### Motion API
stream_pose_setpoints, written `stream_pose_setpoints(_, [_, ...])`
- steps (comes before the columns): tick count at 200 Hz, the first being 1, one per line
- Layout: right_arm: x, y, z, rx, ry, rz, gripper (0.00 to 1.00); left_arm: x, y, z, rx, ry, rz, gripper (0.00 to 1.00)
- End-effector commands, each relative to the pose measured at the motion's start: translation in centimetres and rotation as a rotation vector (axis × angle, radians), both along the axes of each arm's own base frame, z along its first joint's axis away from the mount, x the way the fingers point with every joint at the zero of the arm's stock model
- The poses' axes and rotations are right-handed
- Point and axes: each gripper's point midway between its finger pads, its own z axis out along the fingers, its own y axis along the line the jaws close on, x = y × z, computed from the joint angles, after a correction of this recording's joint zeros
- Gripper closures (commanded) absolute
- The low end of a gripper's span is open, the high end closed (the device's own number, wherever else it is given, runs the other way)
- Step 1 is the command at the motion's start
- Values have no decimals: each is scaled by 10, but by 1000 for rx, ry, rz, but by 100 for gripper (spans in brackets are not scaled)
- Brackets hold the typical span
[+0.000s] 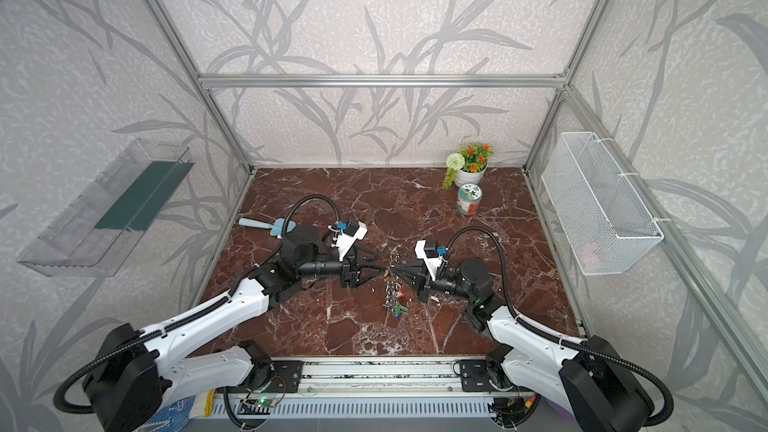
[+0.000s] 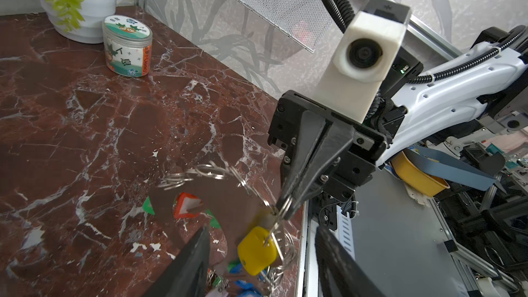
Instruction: Put the keys on the keyring
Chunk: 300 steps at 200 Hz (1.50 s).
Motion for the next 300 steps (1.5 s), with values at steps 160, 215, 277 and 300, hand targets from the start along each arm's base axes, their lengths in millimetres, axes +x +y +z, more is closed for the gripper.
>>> stream_pose_setpoints(160, [-5, -1, 23, 72, -79, 12, 100, -22, -8, 3, -94, 14, -116, 73])
stream_pose_setpoints(215, [-5, -1, 23, 71, -77, 14, 100, -21, -3, -5, -93, 31, -66, 74])
stream_pose_setpoints(277, [-5, 0, 22, 70, -76, 16, 100, -17, 0, -5, -81, 31, -29, 85])
stream_pose_setpoints(300, [-5, 0, 23, 70, -76, 15, 100, -17, 1, -6, -78, 38, -24, 87])
